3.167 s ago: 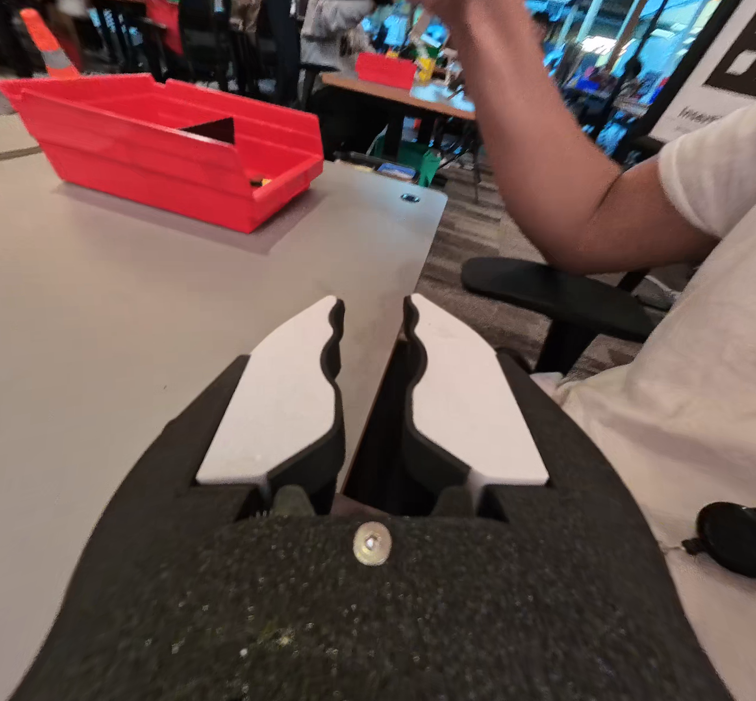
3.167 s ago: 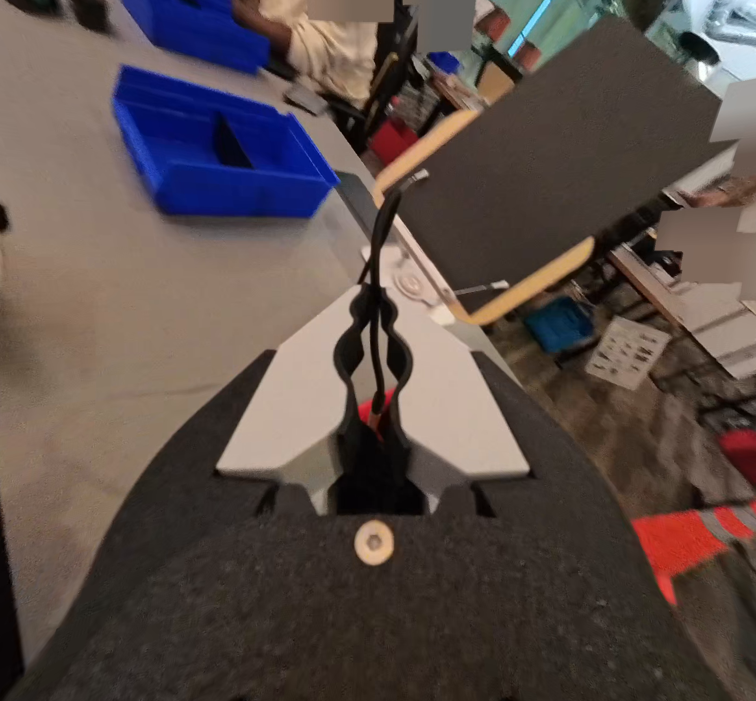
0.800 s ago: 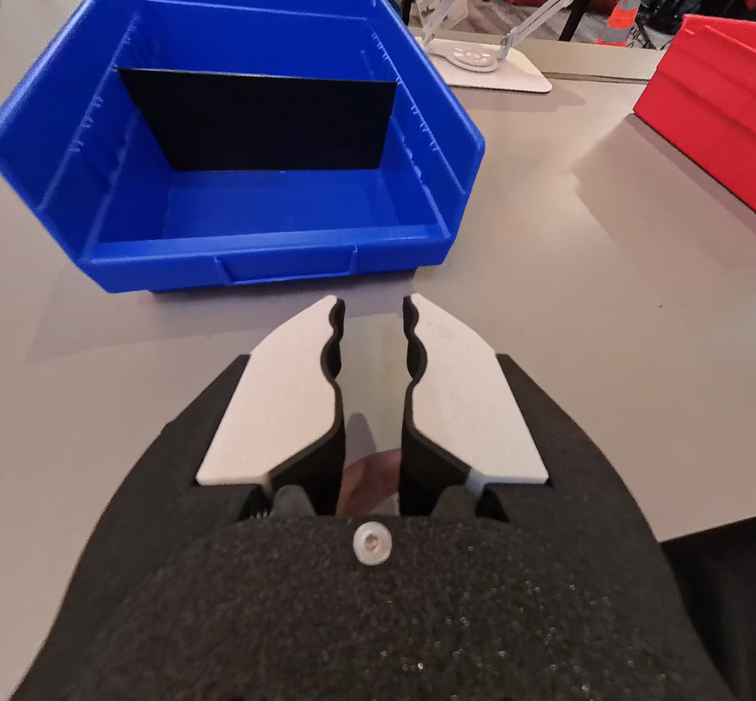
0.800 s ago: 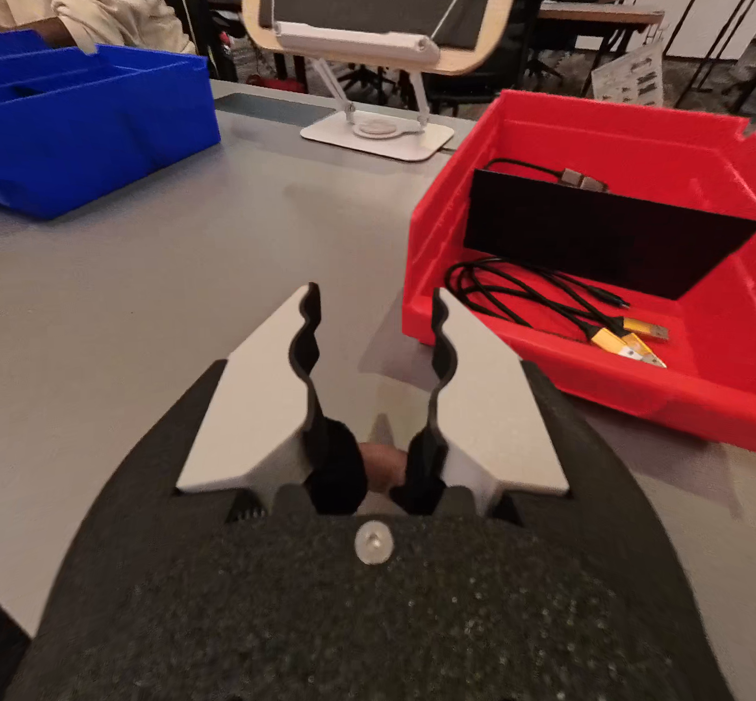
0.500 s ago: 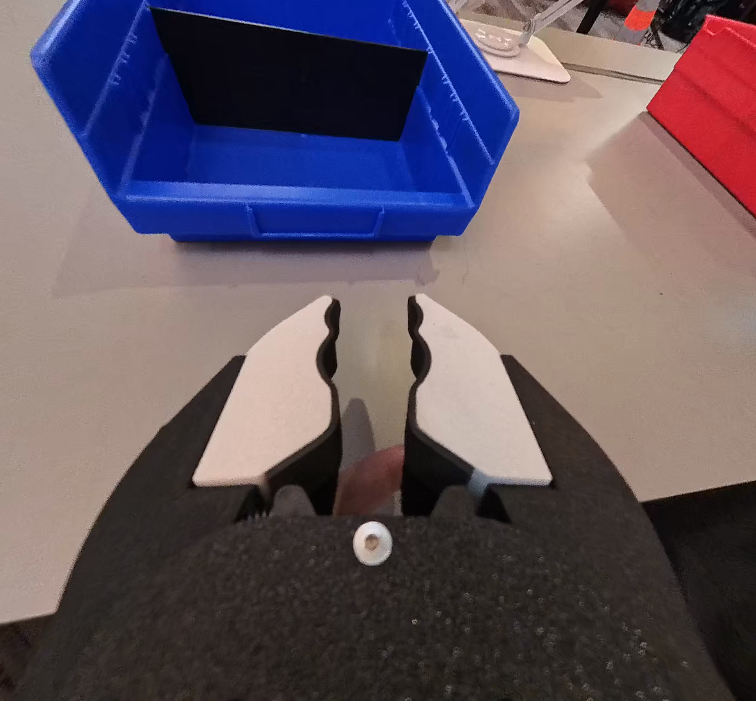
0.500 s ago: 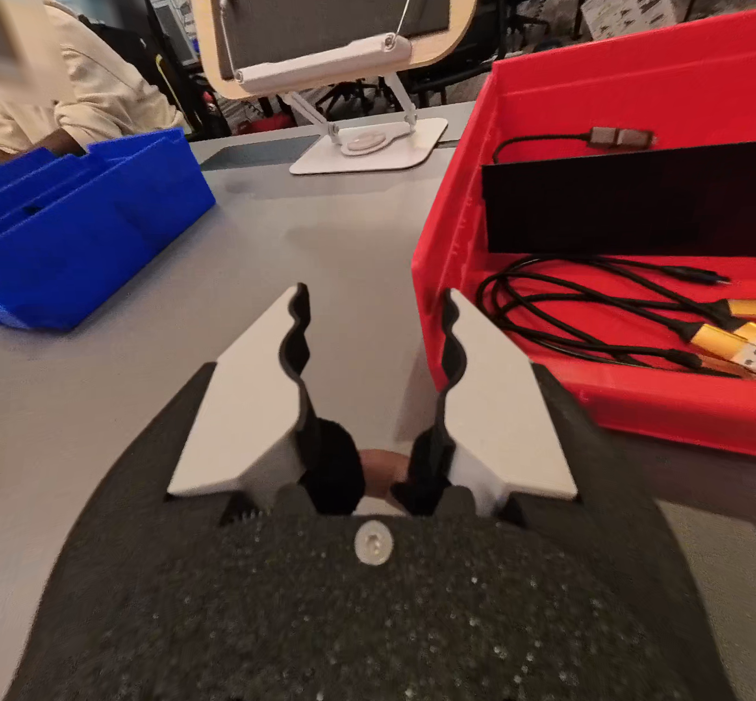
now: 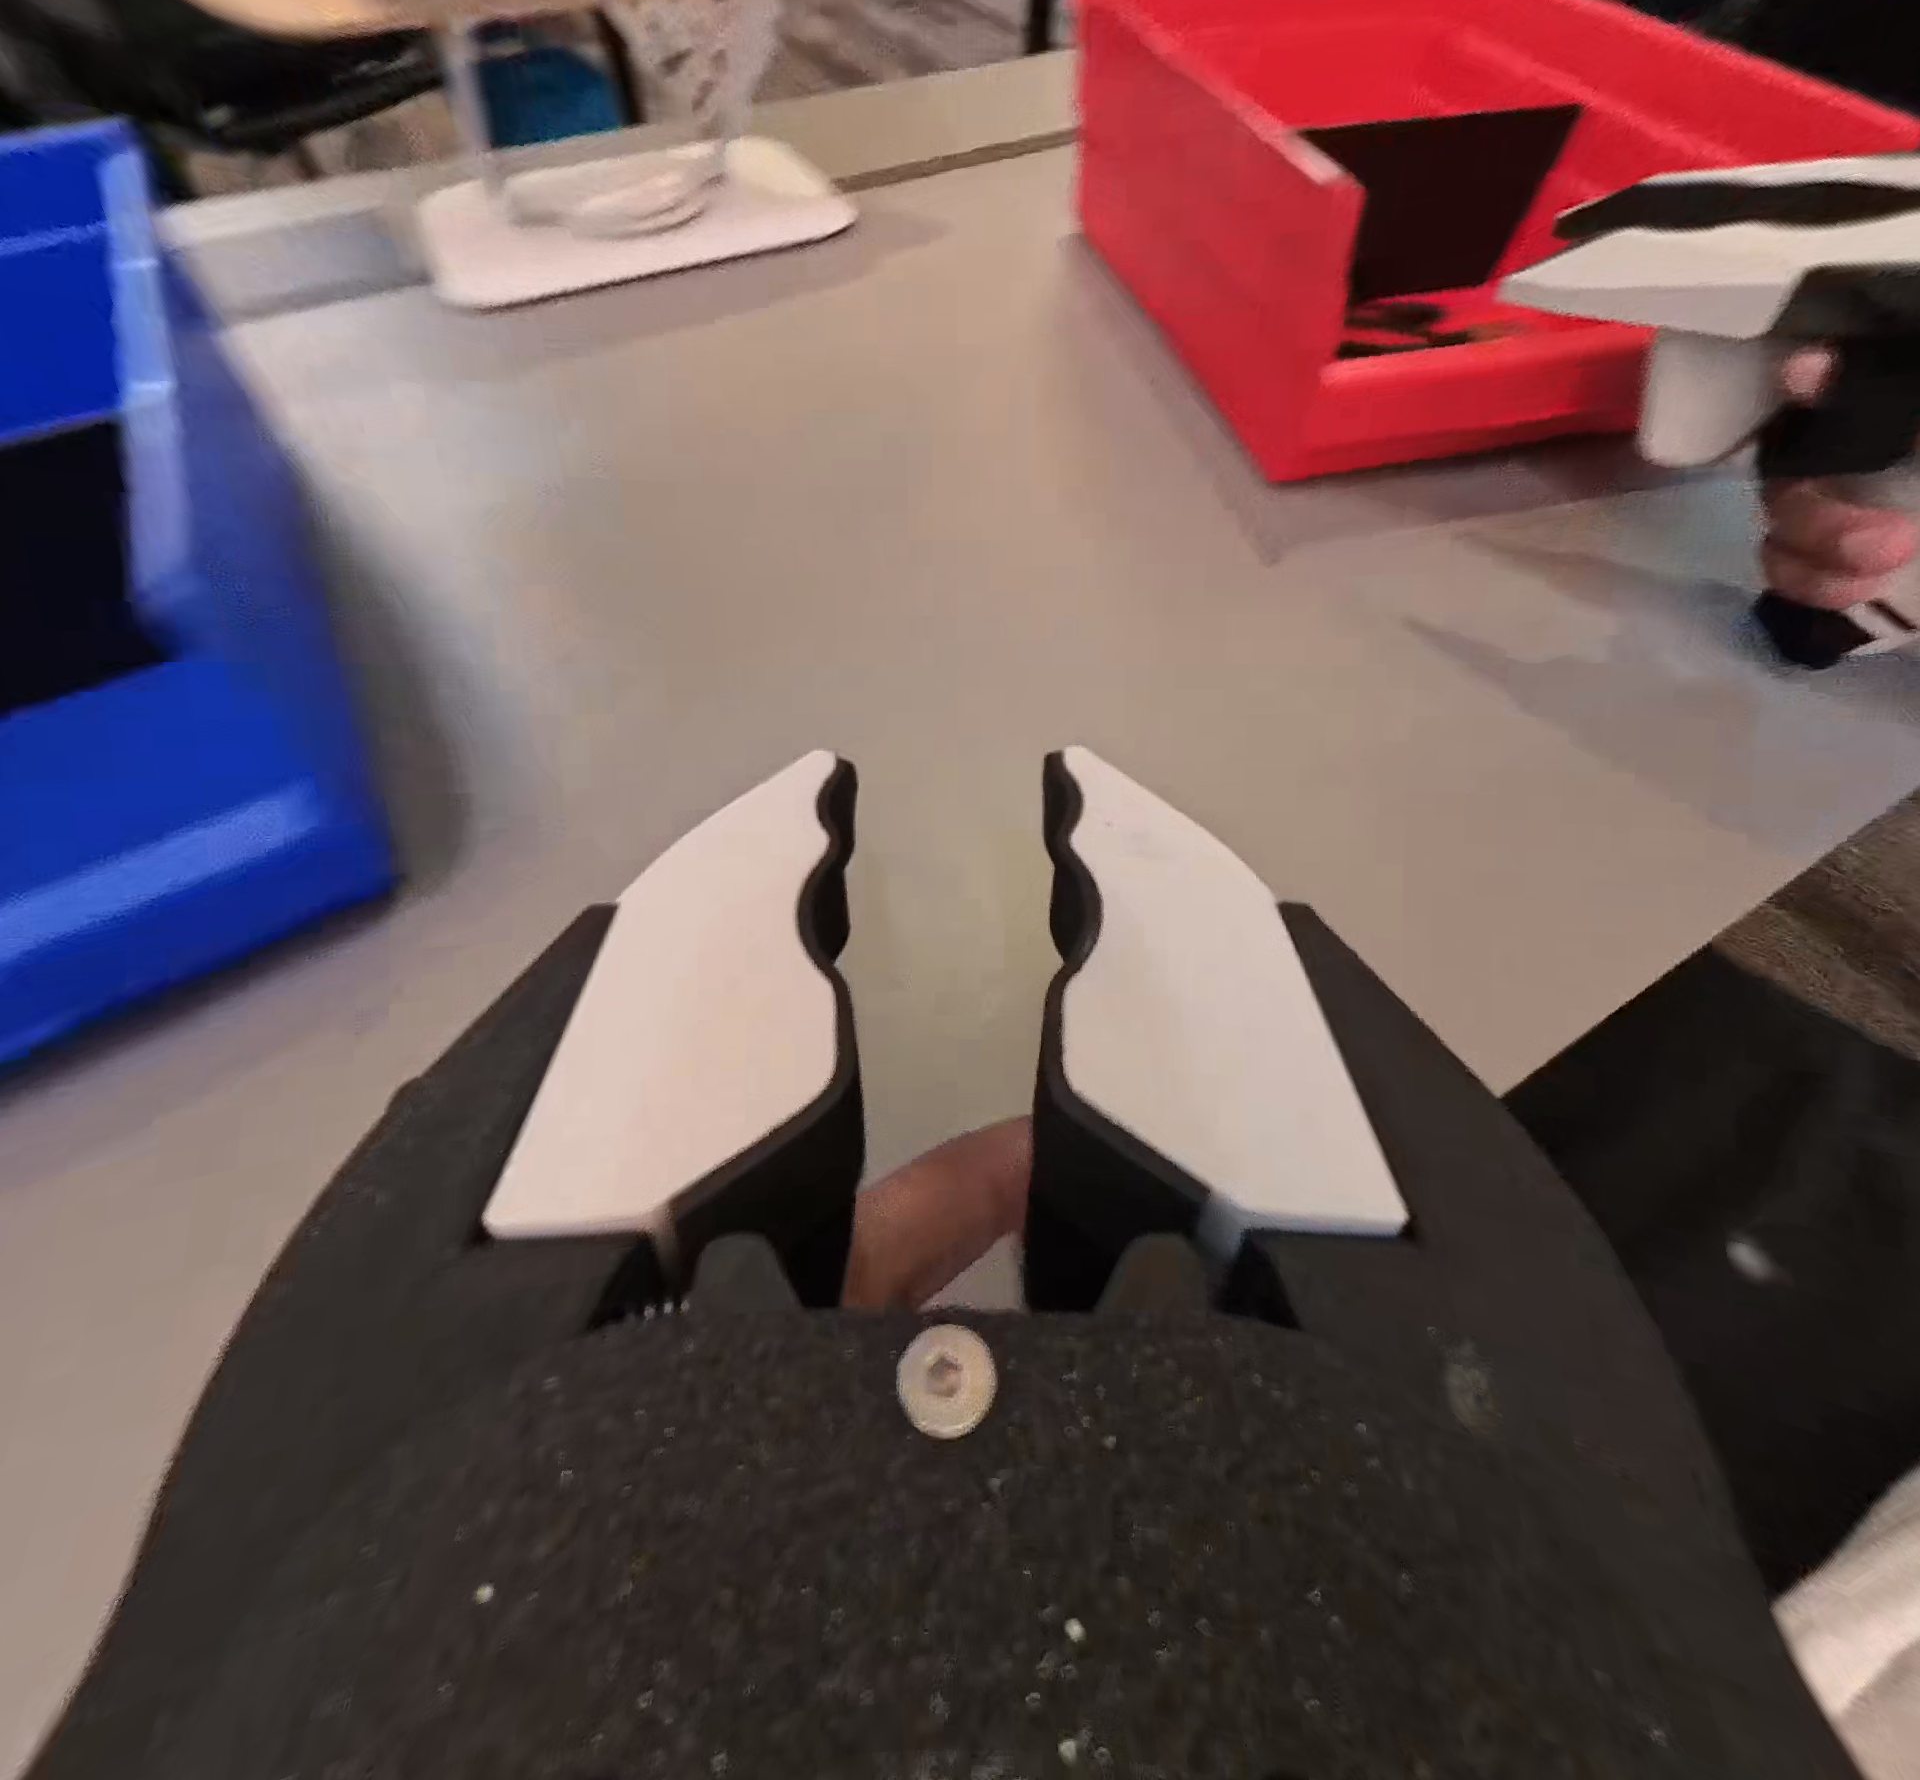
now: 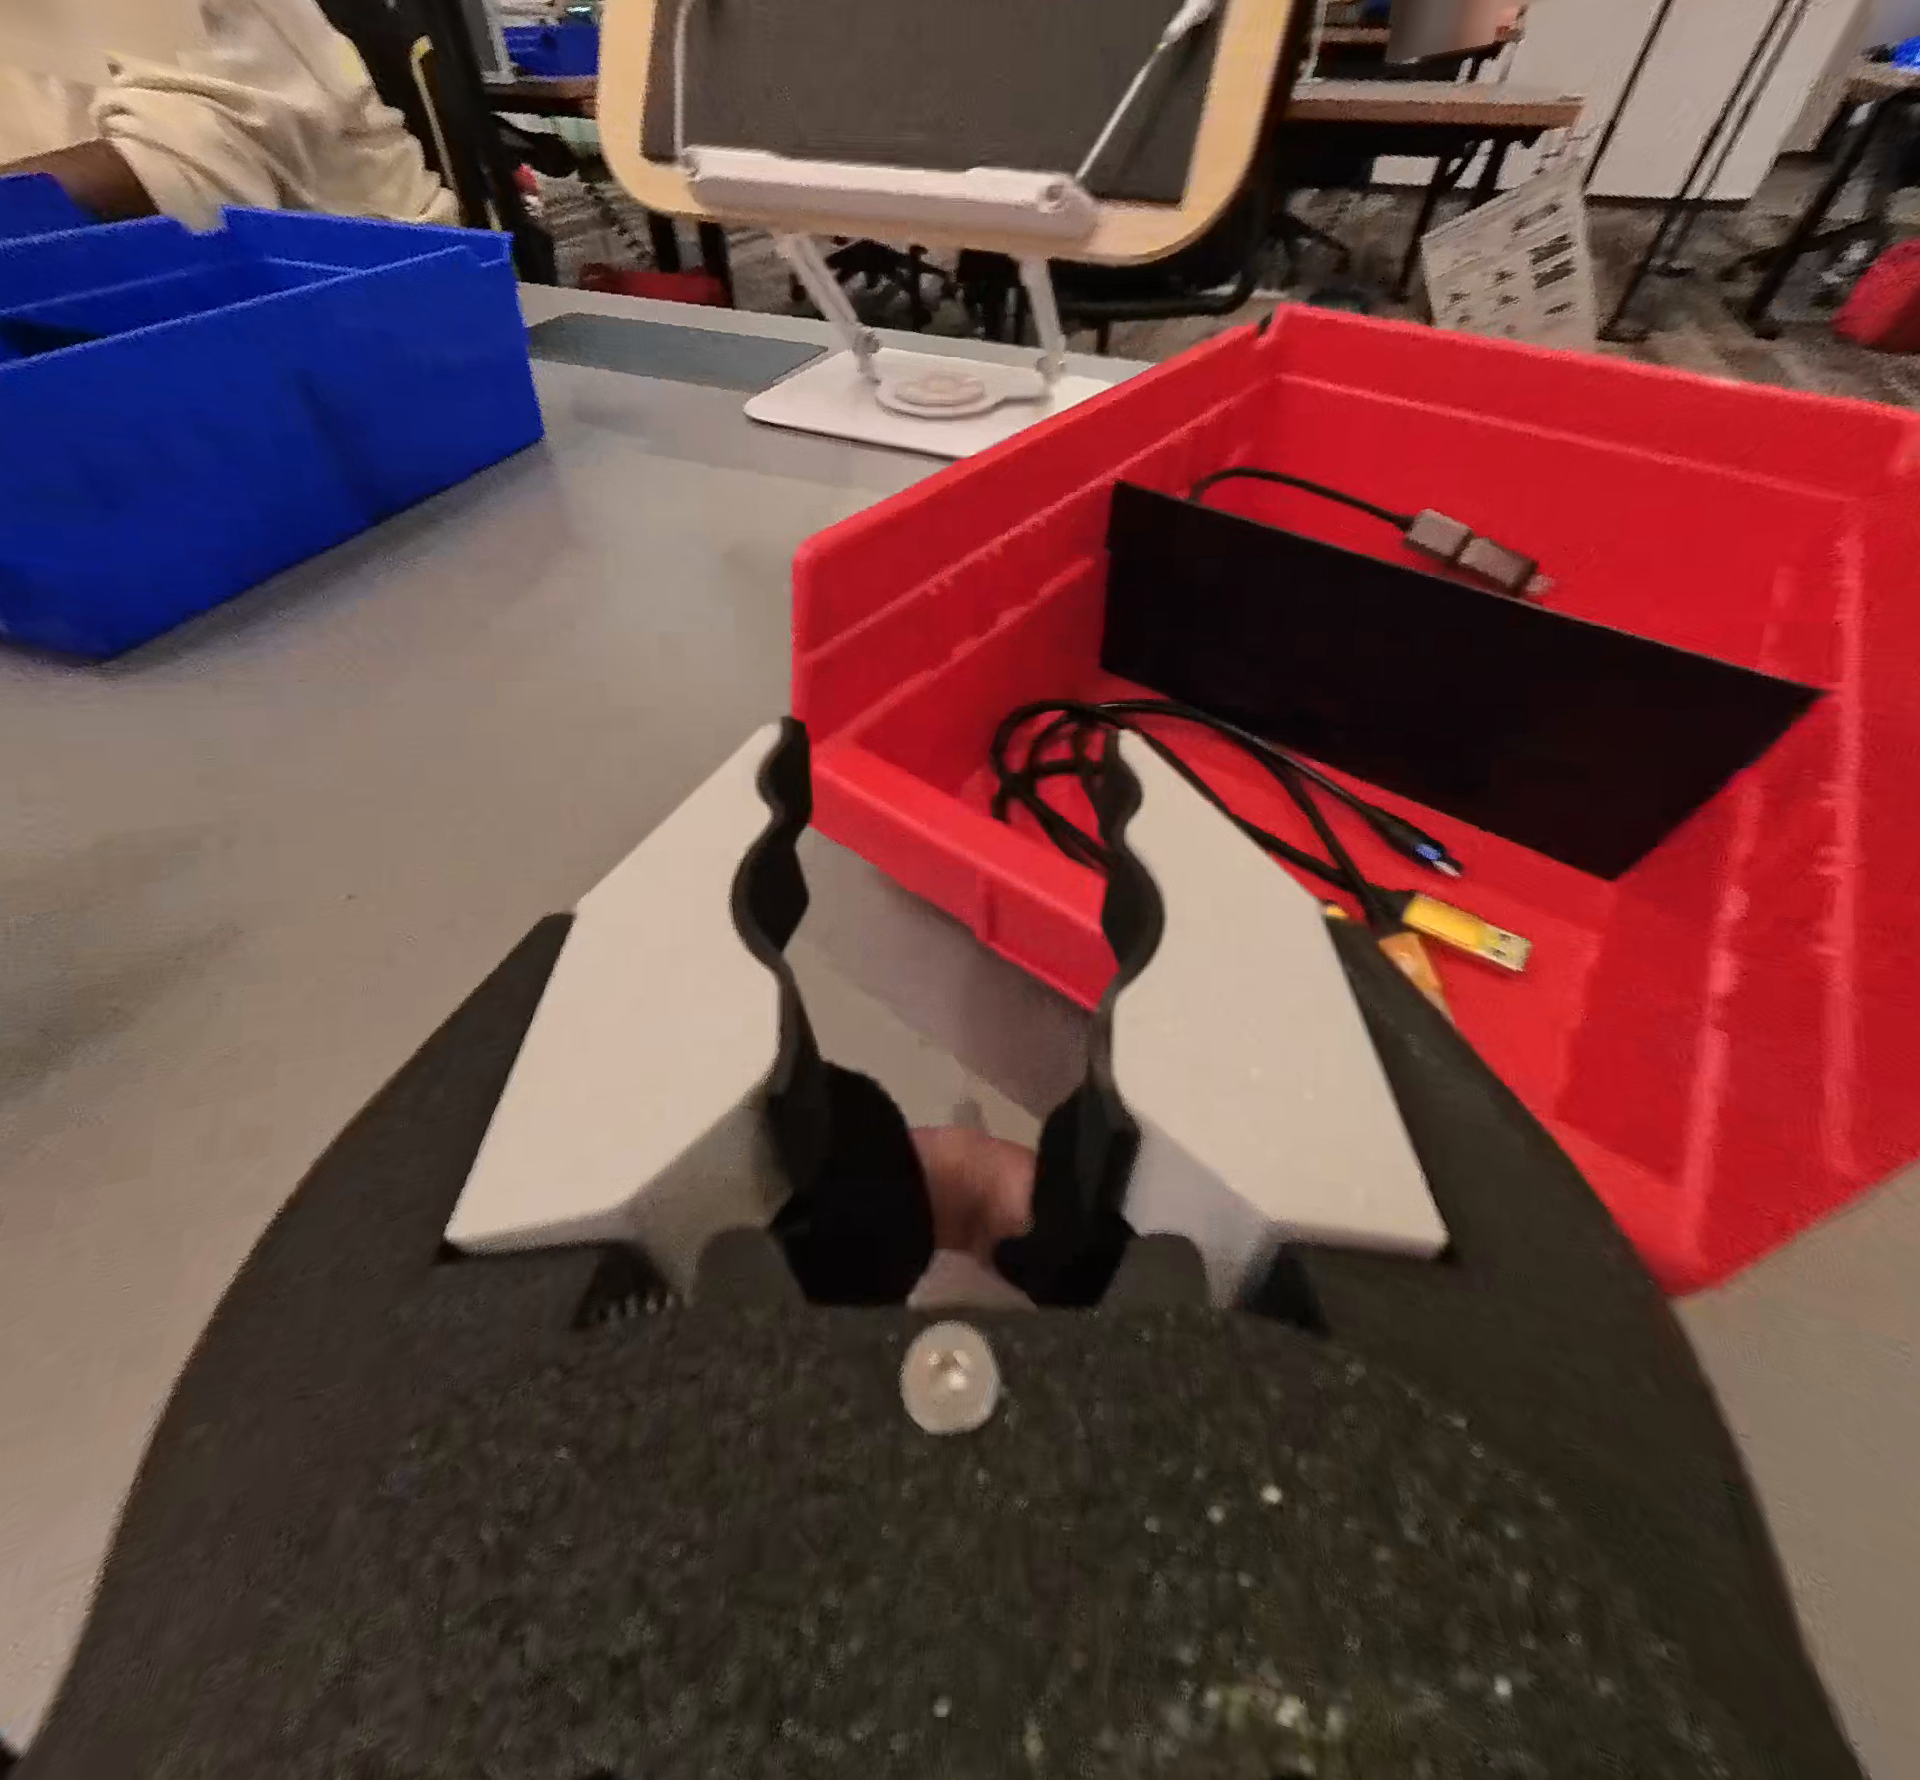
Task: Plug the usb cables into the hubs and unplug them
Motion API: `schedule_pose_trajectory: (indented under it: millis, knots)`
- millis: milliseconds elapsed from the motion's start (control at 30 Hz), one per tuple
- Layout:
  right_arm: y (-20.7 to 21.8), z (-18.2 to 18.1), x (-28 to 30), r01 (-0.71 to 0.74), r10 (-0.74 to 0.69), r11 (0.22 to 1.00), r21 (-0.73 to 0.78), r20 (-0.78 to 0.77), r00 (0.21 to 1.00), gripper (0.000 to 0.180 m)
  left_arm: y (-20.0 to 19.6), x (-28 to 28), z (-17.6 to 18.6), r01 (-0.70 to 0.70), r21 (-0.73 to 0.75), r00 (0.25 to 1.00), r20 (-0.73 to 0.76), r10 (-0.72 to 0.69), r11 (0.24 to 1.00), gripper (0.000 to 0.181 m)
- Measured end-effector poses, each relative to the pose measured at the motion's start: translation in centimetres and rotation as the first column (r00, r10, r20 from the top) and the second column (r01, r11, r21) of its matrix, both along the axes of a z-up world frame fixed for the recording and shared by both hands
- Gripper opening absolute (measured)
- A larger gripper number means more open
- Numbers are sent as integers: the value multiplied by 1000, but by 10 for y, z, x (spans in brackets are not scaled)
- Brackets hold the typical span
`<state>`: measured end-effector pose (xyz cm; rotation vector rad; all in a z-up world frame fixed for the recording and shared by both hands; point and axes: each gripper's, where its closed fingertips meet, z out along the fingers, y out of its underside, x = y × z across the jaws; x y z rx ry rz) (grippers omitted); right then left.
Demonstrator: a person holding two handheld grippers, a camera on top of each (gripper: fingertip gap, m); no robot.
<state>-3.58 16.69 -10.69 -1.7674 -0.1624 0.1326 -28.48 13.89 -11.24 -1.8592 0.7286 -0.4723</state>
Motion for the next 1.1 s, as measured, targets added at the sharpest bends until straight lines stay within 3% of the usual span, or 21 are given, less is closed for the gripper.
schedule_pose_trajectory:
  millis: [167,267,367,467,533,600,833,1100]
  knots:
    - [-26,23,71,235,-233,966,109,-30,972,48,23,132,2,111,15,994,7,-111,994,35]
    - [-41,25,107,334,-315,936,108,-166,935,48,44,186,-5,99,-10,995,17,-99,995,36]
    - [-45,4,135,419,-410,908,-6,-219,885,46,69,210,-6,59,27,998,-25,-58,998,37]
    - [-28,-14,151,472,-481,877,-90,-137,866,42,88,221,-19,44,7,997,-71,-43,999,32]
    - [-16,-28,148,442,-457,885,-147,-96,884,32,95,227,-23,49,-4,997,-57,-49,999,17]
    - [-16,-24,145,455,-470,881,-128,-129,873,6,100,227,-22,27,10,999,-42,-26,1000,6]
    - [-11,8,125,492,-492,870,2,-56,869,2,87,200,-1,-52,57,997,64,48,997,5]
    - [35,38,-6,283,-279,954,96,-59,959,2,95,63,45,-260,174,965,80,249,950,4]
